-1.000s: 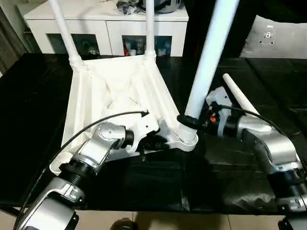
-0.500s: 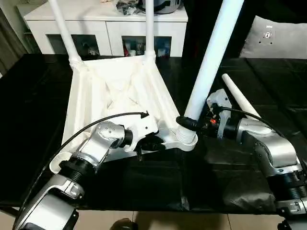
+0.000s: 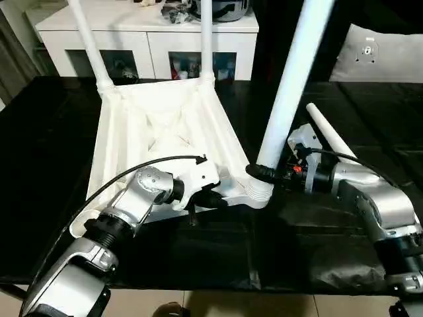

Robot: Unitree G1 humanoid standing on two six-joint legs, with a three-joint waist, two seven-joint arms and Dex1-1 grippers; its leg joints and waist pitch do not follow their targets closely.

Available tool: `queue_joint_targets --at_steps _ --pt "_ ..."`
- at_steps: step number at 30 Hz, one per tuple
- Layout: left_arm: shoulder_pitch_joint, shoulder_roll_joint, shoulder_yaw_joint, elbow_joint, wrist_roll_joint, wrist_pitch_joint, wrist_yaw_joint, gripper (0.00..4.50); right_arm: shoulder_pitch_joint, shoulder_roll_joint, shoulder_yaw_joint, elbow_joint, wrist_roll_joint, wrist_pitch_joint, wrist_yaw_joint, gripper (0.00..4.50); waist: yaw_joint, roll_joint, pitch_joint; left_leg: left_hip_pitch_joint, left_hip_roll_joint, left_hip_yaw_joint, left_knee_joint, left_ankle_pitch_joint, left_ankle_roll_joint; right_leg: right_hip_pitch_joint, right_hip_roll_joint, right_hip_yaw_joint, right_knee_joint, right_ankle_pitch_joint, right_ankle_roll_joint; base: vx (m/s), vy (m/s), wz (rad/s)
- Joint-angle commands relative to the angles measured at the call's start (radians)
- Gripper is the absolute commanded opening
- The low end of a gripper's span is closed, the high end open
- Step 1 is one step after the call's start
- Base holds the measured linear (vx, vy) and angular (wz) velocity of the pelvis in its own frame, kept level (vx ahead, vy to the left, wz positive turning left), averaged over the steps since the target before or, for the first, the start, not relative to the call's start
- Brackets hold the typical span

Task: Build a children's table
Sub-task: Insert table leg to table base

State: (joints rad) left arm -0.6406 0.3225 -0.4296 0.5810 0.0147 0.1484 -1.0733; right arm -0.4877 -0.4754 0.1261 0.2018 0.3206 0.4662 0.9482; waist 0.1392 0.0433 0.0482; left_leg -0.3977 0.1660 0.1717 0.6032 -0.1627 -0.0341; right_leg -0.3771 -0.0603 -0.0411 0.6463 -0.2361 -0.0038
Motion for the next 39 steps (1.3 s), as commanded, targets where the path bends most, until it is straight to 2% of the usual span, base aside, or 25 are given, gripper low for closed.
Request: queue_joint_targets --at_steps 1,2,4,7,9,16,22,24,25,26,27,28,29,30,31,32,33,34,35,36,39 --pt "0.019 0.023 -0.023 0.0 0.02 -0.007 -0.04 0.0 0.0 -0.009 0.023 0.041 -0.024 0.013 0.008 1.86 -0.001 -0.014 -0.063 0.025 0.066 -0.026 -0.072 -0.21 0.017 0.031 -0.096 0.045 -0.09 -0.123 -0.22 0.0 0.0 0.0" --pt "0.026 0.021 -0.017 -0.024 0.007 -0.036 -0.048 0.0 -0.011 -0.009 0.031 0.06 -0.028 0.013 0.018 1.86 -0.001 -0.016 -0.064 0.026 0.066 -0.025 -0.071 -0.208 0.019 0.031 -0.096 0.045 -0.09 -0.117 -0.222 0.0 0.0 0.0" --pt "0.029 0.02 -0.015 -0.033 0.002 -0.046 -0.051 0.0 -0.014 -0.009 0.034 0.066 -0.03 0.013 0.021 1.86 0.0 -0.013 -0.065 0.025 0.067 -0.024 -0.069 -0.189 0.027 0.031 -0.095 0.045 -0.087 -0.083 -0.229 0.0 0.0 0.0" --pt "0.031 0.021 -0.017 -0.053 0.005 -0.052 -0.06 0.0 -0.019 -0.005 0.037 0.081 -0.026 0.019 0.033 1.86 0.002 -0.016 -0.067 0.023 0.067 -0.023 -0.068 -0.173 0.036 0.033 -0.095 0.043 -0.083 -0.057 -0.23 0.0 0.0 0.0" --pt "0.033 0.018 -0.017 -0.057 0.008 -0.084 -0.059 0.0 -0.023 -0.002 0.043 0.099 -0.027 0.018 0.047 1.86 0.001 -0.015 -0.066 0.023 0.067 -0.023 -0.068 -0.18 0.038 0.031 -0.095 0.043 -0.085 -0.066 -0.229 0.0 0.0 0.0" --pt "0.034 -0.007 0.011 -0.04 -0.001 -0.09 -0.014 0.0 -0.03 0.006 0.044 0.142 -0.032 0.009 0.062 1.86 0.0 -0.019 -0.062 0.024 0.067 -0.022 -0.07 -0.2 0.031 0.029 -0.096 0.044 -0.09 -0.116 -0.226 0.0 0.0 0.0" --pt "0.046 -0.016 0.032 -0.034 -0.021 -0.075 -0.008 0.0 -0.01 0.027 -0.018 0.184 0.012 0.026 0.043 1.86 -0.001 -0.02 -0.061 0.025 0.068 -0.021 -0.072 -0.206 0.031 0.026 -0.097 0.045 -0.094 -0.15 -0.218 0.0 0.0 0.0" --pt "0.055 -0.012 0.033 -0.037 -0.019 -0.071 -0.006 0.0 0.021 0.052 -0.068 0.197 0.05 0.021 0.022 1.86 0.0 -0.017 -0.062 0.024 0.067 -0.021 -0.072 -0.204 0.033 0.027 -0.098 0.046 -0.094 -0.149 -0.217 0.0 0.0 0.0" --pt "0.056 -0.012 0.034 -0.037 -0.019 -0.07 -0.005 0.0 0.029 0.057 -0.075 0.197 0.055 0.016 0.019 1.86 -0.001 -0.018 -0.061 0.024 0.068 -0.021 -0.073 -0.21 0.033 0.026 -0.097 0.045 -0.096 -0.157 -0.215 0.0 0.0 0.0" --pt "0.056 -0.012 0.036 -0.036 -0.02 -0.068 -0.003 0.0 0.038 0.062 -0.082 0.197 0.058 0.01 0.013 1.86 0.0 -0.014 -0.061 0.024 0.067 -0.022 -0.073 -0.213 0.032 0.026 -0.097 0.045 -0.096 -0.161 -0.214 0.0 0.0 0.0" --pt "0.056 -0.012 0.038 -0.035 -0.021 -0.066 -0.001 0.0 0.057 0.067 -0.087 0.191 0.06 -0.001 0.007 1.86 -0.001 -0.017 -0.061 0.025 0.067 -0.021 -0.074 -0.217 0.03 0.026 -0.096 0.045 -0.096 -0.166 -0.21 0.0 0.0 0.0" --pt "0.055 -0.011 0.041 -0.033 -0.021 -0.066 0.001 0.0 0.078 0.07 -0.089 0.178 0.062 -0.01 0.004 1.86 0.0 -0.01 -0.061 0.026 0.068 -0.022 -0.074 -0.219 0.028 0.023 -0.097 0.046 -0.097 -0.171 -0.208 0.0 0.0 0.0" --pt "0.054 -0.01 0.043 -0.032 -0.02 -0.065 0.002 0.0 0.092 0.072 -0.091 0.169 0.061 -0.014 0.003 1.86 -0.001 -0.012 -0.06 0.026 0.068 -0.021 -0.075 -0.225 0.027 0.023 -0.096 0.046 -0.1 -0.178 -0.205 0.0 0.0 0.0" --pt "0.053 -0.009 0.047 -0.028 -0.018 -0.066 0.001 0.0 0.108 0.067 -0.083 0.155 0.046 -0.029 0.002 1.86 0.001 -0.007 -0.061 0.025 0.069 -0.024 -0.077 -0.231 0.022 0.025 -0.099 0.047 -0.099 -0.185 -0.199 0.0 0.0 0.0" --pt "0.052 -0.009 0.049 -0.026 -0.017 -0.066 -0.001 0.0 0.117 0.064 -0.077 0.146 0.036 -0.04 0.002 1.86 -0.001 -0.009 -0.061 0.025 0.068 -0.023 -0.077 -0.236 0.021 0.024 -0.097 0.047 -0.101 -0.188 -0.196 0.0 0.0 0.0" --pt "0.048 -0.004 0.049 -0.023 -0.008 -0.072 -0.004 0.0 0.136 0.039 -0.042 0.118 -0.016 -0.079 -0.001 1.86 0.0 -0.004 -0.061 0.026 0.069 -0.024 -0.078 -0.239 0.018 0.023 -0.097 0.047 -0.101 -0.188 -0.195 0.0 0.0 0.0" --pt "0.045 0.001 0.047 -0.022 -0.004 -0.074 -0.008 0.0 0.142 0.017 -0.012 0.107 -0.058 -0.112 -0.001 1.86 -0.001 -0.009 -0.061 0.025 0.068 -0.024 -0.078 -0.236 0.017 0.025 -0.095 0.046 -0.101 -0.178 -0.189 0.0 0.0 0.0" --pt "0.043 0.003 0.046 -0.02 -0.003 -0.075 -0.012 0.0 0.14 0.006 0.003 0.105 -0.08 -0.129 0.0 1.86 -0.003 -0.004 -0.062 0.026 0.068 -0.025 -0.079 -0.234 0.016 0.025 -0.093 0.045 -0.1 -0.165 -0.188 0.0 0.0 0.0" --pt "0.042 0.004 0.045 -0.02 -0.002 -0.077 -0.015 0.0 0.138 0.004 0.006 0.105 -0.084 -0.129 -0.001 1.85 -0.003 -0.005 -0.062 0.025 0.068 -0.024 -0.079 -0.235 0.017 0.025 -0.093 0.045 -0.099 -0.161 -0.188 0.0 0.0 0.0" --pt "0.04 0.006 0.043 -0.018 0.0 -0.079 -0.018 0.0 0.135 0.004 0.006 0.106 -0.086 -0.125 -0.002 1.85 -0.003 0.001 -0.062 0.026 0.068 -0.025 -0.079 -0.238 0.019 0.024 -0.094 0.046 -0.099 -0.157 -0.191 0.0 0.0 0.0" --pt "0.032 0.023 0.024 -0.017 0.017 -0.094 -0.04 0.0 0.1 -0.008 0.025 0.128 -0.098 -0.124 0.019 1.85 -0.005 0.0 -0.059 0.029 0.067 -0.026 -0.082 -0.279 0.015 0.022 -0.095 0.047 -0.106 -0.215 -0.191 0.0 0.0 0.0"
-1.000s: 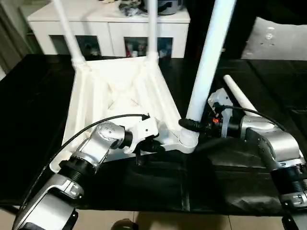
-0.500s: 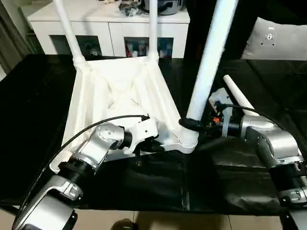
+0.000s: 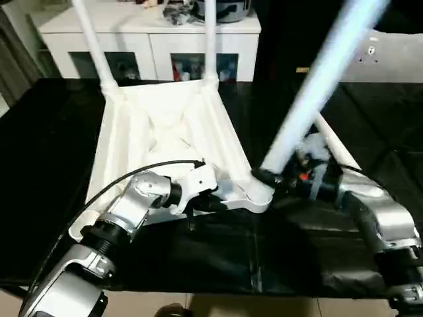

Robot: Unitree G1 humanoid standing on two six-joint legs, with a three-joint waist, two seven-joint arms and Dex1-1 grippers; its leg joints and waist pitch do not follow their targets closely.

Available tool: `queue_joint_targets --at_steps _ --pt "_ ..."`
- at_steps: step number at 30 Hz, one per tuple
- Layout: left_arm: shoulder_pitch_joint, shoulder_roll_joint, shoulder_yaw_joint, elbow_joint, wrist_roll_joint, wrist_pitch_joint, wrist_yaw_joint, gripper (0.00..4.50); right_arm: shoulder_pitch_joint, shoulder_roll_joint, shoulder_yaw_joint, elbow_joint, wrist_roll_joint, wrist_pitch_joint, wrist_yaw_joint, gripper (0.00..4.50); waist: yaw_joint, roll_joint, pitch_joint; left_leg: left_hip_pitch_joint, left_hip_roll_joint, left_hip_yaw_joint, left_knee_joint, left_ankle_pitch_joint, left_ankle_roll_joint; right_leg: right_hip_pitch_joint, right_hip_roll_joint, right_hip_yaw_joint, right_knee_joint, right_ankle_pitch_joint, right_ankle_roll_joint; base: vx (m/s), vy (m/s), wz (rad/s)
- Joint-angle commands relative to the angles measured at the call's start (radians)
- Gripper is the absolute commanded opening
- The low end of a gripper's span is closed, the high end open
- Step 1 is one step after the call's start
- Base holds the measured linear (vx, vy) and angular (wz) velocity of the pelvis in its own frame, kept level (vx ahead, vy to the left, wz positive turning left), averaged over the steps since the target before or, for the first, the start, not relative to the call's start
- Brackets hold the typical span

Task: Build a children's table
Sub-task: Insert table leg to table base

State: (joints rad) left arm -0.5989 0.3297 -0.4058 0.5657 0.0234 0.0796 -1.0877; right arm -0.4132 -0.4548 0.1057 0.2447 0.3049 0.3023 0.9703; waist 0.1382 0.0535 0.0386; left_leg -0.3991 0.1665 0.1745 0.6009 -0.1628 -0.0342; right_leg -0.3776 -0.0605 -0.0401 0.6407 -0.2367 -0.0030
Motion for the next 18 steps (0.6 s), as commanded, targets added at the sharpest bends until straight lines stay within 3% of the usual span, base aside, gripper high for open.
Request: queue_joint_targets --at_steps 1,3,4,5,8,9,10,18 --pt "-0.011 0.02 -0.003 -0.002 0.011 -0.028 -0.031 0.0 0.014 -0.032 0.054 0.095 -0.087 0.039 0.006 1.85 -0.006 -0.011 -0.049 0.029 0.067 -0.029 -0.08 -0.288 0.01 0.024 -0.095 0.045 -0.101 -0.232 -0.19 0.0 0.0 0.0" --pt "-0.014 0.024 -0.003 -0.004 0.013 -0.028 -0.037 0.0 0.003 -0.037 0.066 0.102 -0.093 0.035 0.018 1.85 -0.007 -0.011 -0.049 0.03 0.068 -0.03 -0.082 -0.299 0.006 0.023 -0.096 0.045 -0.103 -0.249 -0.188 0.0 0.0 0.0" --pt "-0.02 0.027 -0.004 -0.001 0.015 -0.03 -0.043 0.0 -0.007 -0.042 0.078 0.109 -0.095 0.038 0.037 1.85 -0.008 -0.019 -0.05 0.029 0.068 -0.028 -0.081 -0.291 0.009 0.023 -0.095 0.046 -0.102 -0.234 -0.19 0.0 0.0 0.0" --pt "-0.026 0.029 -0.003 0.003 0.015 -0.032 -0.047 0.0 -0.015 -0.047 0.094 0.113 -0.095 0.041 0.061 1.85 -0.007 -0.016 -0.05 0.027 0.068 -0.03 -0.081 -0.283 0.011 0.024 -0.096 0.046 -0.099 -0.225 -0.191 0.0 0.0 0.0" --pt "-0.04 0.034 -0.005 0.016 0.019 -0.039 -0.061 0.0 -0.026 -0.055 0.122 0.12 -0.096 0.048 0.113 1.85 -0.004 -0.014 -0.054 0.028 0.07 -0.028 -0.078 -0.247 0.022 0.025 -0.094 0.046 -0.094 -0.145 -0.204 0.0 0.0 0.0" --pt "-0.043 0.036 -0.006 0.02 0.02 -0.042 -0.066 0.0 -0.028 -0.056 0.129 0.123 -0.097 0.048 0.124 1.85 -0.003 -0.023 -0.055 0.027 0.069 -0.025 -0.076 -0.232 0.029 0.027 -0.093 0.045 -0.092 -0.111 -0.21 0.0 0.0 0.0" --pt "-0.048 0.038 -0.009 0.025 0.022 -0.045 -0.072 0.0 -0.032 -0.055 0.135 0.128 -0.1 0.048 0.129 1.85 0.001 -0.018 -0.057 0.027 0.068 -0.025 -0.073 -0.219 0.037 0.027 -0.093 0.044 -0.089 -0.092 -0.215 0.0 0.0 0.0" --pt "-0.058 0.037 -0.006 0.033 0.02 -0.035 -0.082 0.0 -0.028 -0.041 0.146 0.116 -0.091 0.063 0.123 1.85 0.0 -0.016 -0.053 0.031 0.072 -0.028 -0.081 -0.271 0.014 0.027 -0.096 0.044 -0.094 -0.137 -0.219 0.0 0.0 0.0"
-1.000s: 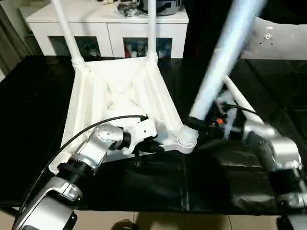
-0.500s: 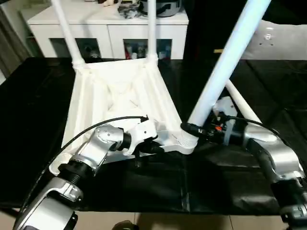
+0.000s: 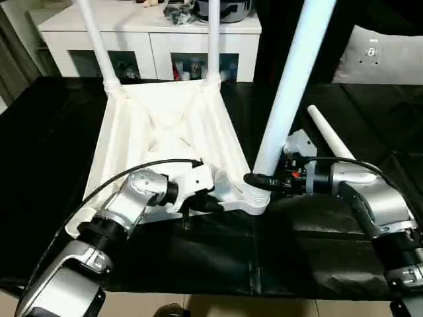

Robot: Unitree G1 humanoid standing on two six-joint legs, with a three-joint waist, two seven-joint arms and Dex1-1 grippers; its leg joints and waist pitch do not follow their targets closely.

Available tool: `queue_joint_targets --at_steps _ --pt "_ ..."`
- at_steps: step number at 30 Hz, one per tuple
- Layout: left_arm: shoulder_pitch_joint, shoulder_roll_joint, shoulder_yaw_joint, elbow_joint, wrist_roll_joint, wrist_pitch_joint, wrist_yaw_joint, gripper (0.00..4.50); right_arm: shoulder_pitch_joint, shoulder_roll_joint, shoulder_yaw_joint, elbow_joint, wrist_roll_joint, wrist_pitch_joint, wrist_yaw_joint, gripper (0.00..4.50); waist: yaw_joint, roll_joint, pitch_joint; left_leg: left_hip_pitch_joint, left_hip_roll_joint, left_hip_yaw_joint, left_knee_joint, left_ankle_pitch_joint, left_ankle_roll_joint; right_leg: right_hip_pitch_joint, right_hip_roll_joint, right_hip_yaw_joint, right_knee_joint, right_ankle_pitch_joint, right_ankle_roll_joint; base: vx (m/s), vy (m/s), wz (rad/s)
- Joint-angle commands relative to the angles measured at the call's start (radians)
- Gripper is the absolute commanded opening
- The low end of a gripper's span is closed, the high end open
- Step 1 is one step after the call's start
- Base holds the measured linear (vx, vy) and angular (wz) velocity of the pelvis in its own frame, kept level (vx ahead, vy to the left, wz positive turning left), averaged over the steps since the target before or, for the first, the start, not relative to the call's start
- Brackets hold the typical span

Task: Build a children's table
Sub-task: Insert table leg to table base

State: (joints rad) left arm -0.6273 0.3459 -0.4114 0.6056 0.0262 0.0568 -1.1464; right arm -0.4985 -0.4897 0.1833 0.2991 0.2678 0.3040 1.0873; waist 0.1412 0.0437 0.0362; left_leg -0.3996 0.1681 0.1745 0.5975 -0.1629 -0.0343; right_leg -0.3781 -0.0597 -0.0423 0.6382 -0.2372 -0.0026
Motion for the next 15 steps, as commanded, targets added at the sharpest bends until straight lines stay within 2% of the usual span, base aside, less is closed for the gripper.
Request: queue_joint_targets --at_steps 1,7,9,10,11,12,13,14,15 --pt "-0.029 0.02 0.001 -0.007 0.016 -0.01 -0.024 0.0 0.063 -0.004 0.066 0.055 -0.05 0.068 0.005 1.85 -0.004 -0.007 -0.051 0.031 0.071 -0.028 -0.078 -0.27 0.013 0.027 -0.097 0.046 -0.091 -0.133 -0.219 0.0 0.0 0.0" --pt "-0.01 0.012 0.019 -0.033 -0.009 0.047 -0.022 0.0 0.102 0.021 0.034 -0.002 -0.026 0.136 -0.063 1.85 -0.004 -0.005 -0.052 0.031 0.071 -0.028 -0.08 -0.254 0.014 0.027 -0.096 0.046 -0.088 -0.101 -0.223 0.0 0.0 0.0" --pt "0.012 -0.014 0.035 -0.097 -0.02 0.182 0.039 0.0 0.108 0.073 -0.009 -0.033 -0.025 0.239 -0.214 1.85 -0.006 -0.003 -0.047 0.034 0.071 -0.029 -0.085 -0.28 0.003 0.023 -0.095 0.047 -0.091 -0.137 -0.224 0.0 0.0 0.0" --pt "0.02 -0.027 0.041 -0.122 -0.025 0.233 0.064 0.0 0.107 0.094 -0.027 -0.039 -0.026 0.273 -0.269 1.85 -0.01 0.007 -0.04 0.039 0.072 -0.031 -0.092 -0.331 -0.019 0.019 -0.095 0.048 -0.094 -0.207 -0.22 0.0 0.0 0.0" --pt "0.028 -0.049 0.054 -0.147 -0.03 0.285 0.106 0.0 0.104 0.124 -0.053 -0.044 -0.028 0.311 -0.335 1.85 -0.013 0.003 -0.035 0.043 0.072 -0.032 -0.094 -0.376 -0.03 0.015 -0.098 0.049 -0.103 -0.274 -0.213 0.0 0.0 0.0" --pt "0.032 -0.065 0.063 -0.163 -0.033 0.318 0.135 0.0 0.103 0.143 -0.069 -0.047 -0.03 0.333 -0.377 1.85 -0.022 0.0 -0.024 0.051 0.067 -0.036 -0.099 -0.461 -0.06 0.011 -0.101 0.051 -0.114 -0.424 -0.187 0.0 0.0 0.0" --pt "0.037 -0.097 0.075 -0.186 -0.028 0.375 0.194 0.0 0.098 0.176 -0.097 -0.043 -0.037 0.351 -0.446 1.85 -0.028 -0.003 -0.024 0.068 0.064 -0.045 -0.093 -0.526 -0.079 0.003 -0.109 0.049 -0.133 -0.553 -0.15 0.0 0.0 0.0" --pt "0.039 -0.113 0.077 -0.199 -0.025 0.398 0.22 0.0 0.094 0.19 -0.108 -0.04 -0.041 0.359 -0.475 1.85 -0.035 -0.003 -0.022 0.067 0.064 -0.048 -0.098 -0.537 -0.087 0.005 -0.109 0.05 -0.132 -0.575 -0.136 0.0 0.0 0.0" --pt "0.043 -0.14 0.078 -0.222 -0.018 0.435 0.261 0.0 0.088 0.215 -0.124 -0.035 -0.047 0.368 -0.524 1.85 -0.042 -0.002 -0.023 0.061 0.063 -0.056 -0.106 -0.547 -0.095 0.011 -0.107 0.045 -0.135 -0.594 -0.114 0.0 0.0 0.0"
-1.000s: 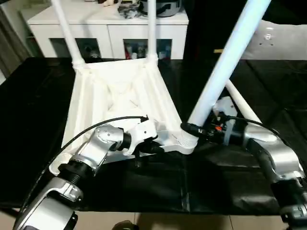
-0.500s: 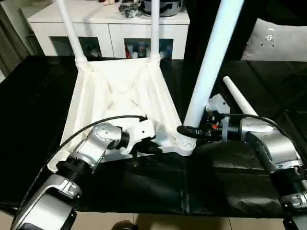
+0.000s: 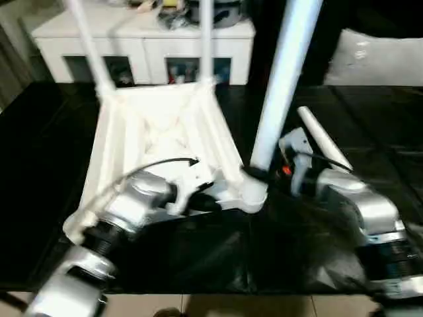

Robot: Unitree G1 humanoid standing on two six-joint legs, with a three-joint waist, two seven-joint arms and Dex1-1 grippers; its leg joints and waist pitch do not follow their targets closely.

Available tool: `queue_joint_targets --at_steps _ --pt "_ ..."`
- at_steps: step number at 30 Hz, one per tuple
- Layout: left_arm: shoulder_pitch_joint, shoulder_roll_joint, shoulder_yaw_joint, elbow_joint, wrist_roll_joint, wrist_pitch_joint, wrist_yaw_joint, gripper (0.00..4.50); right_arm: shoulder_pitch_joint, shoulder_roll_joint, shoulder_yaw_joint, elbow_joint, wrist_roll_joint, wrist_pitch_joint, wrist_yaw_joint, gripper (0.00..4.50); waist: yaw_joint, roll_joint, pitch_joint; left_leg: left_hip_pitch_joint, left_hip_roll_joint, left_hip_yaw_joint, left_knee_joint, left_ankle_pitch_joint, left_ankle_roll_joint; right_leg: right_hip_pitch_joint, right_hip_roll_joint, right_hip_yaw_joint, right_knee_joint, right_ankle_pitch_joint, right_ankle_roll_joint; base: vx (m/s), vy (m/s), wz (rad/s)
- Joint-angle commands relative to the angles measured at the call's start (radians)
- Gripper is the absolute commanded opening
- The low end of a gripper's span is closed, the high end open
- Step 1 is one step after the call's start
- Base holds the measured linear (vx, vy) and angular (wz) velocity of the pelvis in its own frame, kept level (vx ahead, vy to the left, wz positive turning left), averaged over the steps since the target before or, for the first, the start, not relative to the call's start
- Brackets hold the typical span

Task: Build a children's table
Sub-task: Insert table leg to table base

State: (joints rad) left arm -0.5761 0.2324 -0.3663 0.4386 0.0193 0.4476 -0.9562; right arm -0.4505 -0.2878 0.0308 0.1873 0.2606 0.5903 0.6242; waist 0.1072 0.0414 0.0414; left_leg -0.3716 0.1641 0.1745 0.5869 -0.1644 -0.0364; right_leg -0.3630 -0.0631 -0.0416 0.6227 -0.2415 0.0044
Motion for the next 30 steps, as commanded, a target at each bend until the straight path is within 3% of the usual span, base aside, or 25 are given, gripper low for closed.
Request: queue_joint_targets --at_steps 1,3,4,9,12,16,22,26,30 --pt "-0.005 -0.049 0.031 -0.074 -0.001 0.071 0.104 0.0 0.035 0.033 0.018 0.082 -0.048 0.084 -0.1 1.85 -0.011 0.0 -0.032 0.037 0.07 -0.056 -0.098 -0.552 -0.096 -0.007 -0.102 0.046 -0.123 -0.563 -0.111 0.0 0.0 0.0" --pt "-0.007 -0.099 0.024 -0.109 0.038 0.122 0.185 0.0 0.024 0.069 0.021 0.09 -0.076 0.081 -0.173 1.85 -0.019 0.0 -0.036 0.032 0.069 -0.054 -0.105 -0.519 -0.095 -0.002 -0.096 0.045 -0.119 -0.463 -0.125 0.0 0.0 0.0" --pt "-0.008 -0.109 0.017 -0.117 0.047 0.131 0.196 0.0 0.023 0.085 0.018 0.085 -0.085 0.083 -0.203 1.85 -0.023 -0.007 -0.036 0.029 0.067 -0.049 -0.106 -0.488 -0.082 -0.002 -0.094 0.048 -0.121 -0.416 -0.131 0.0 0.0 0.0" --pt "0.003 -0.104 0.005 -0.153 0.065 0.154 0.225 0.0 0.034 0.097 0.06 0.029 -0.121 0.085 -0.236 1.85 -0.021 -0.005 -0.037 0.022 0.064 -0.041 -0.103 -0.424 -0.052 0.002 -0.093 0.049 -0.118 -0.332 -0.135 0.0 0.0 0.0" --pt "0.01 -0.045 -0.005 -0.156 0.086 0.088 0.207 0.0 0.043 0.1 0.04 0.005 -0.093 0.004 -0.203 1.85 -0.02 -0.005 -0.042 0.017 0.065 -0.04 -0.103 -0.392 -0.043 0.007 -0.094 0.049 -0.111 -0.271 -0.138 0.0 0.0 0.0" --pt "0.016 0.019 -0.008 -0.148 0.112 0.024 0.188 0.0 0.06 0.098 0.014 -0.022 -0.068 -0.046 -0.173 1.85 -0.018 -0.005 -0.053 0.004 0.063 -0.031 -0.091 -0.275 -0.005 0.013 -0.091 0.047 -0.098 -0.125 -0.167 0.0 0.0 0.0" --pt "0.038 0.084 0.018 -0.142 0.05 -0.14 0.091 0.0 0.092 0.052 -0.034 -0.012 0.009 -0.139 -0.016 1.85 -0.013 0.002 -0.06 -0.002 0.063 -0.027 -0.077 -0.171 0.042 0.021 -0.088 0.04 -0.077 0.066 -0.217 0.0 0.0 0.0" --pt "0.053 0.115 -0.014 -0.154 0.039 -0.162 0.033 0.0 0.074 0.027 -0.052 0.02 0.043 -0.17 0.062 1.85 -0.015 0.003 -0.06 0.0 0.065 -0.026 -0.076 -0.178 0.055 0.021 -0.088 0.037 -0.074 0.083 -0.247 0.0 0.0 0.0" --pt "0.061 0.142 -0.05 -0.153 0.039 -0.196 -0.02 0.0 0.031 0.0 -0.054 0.083 0.055 -0.202 0.13 1.85 -0.014 0.001 -0.057 0.003 0.066 -0.024 -0.076 -0.202 0.049 0.022 -0.09 0.037 -0.076 0.029 -0.261 0.0 0.0 0.0"
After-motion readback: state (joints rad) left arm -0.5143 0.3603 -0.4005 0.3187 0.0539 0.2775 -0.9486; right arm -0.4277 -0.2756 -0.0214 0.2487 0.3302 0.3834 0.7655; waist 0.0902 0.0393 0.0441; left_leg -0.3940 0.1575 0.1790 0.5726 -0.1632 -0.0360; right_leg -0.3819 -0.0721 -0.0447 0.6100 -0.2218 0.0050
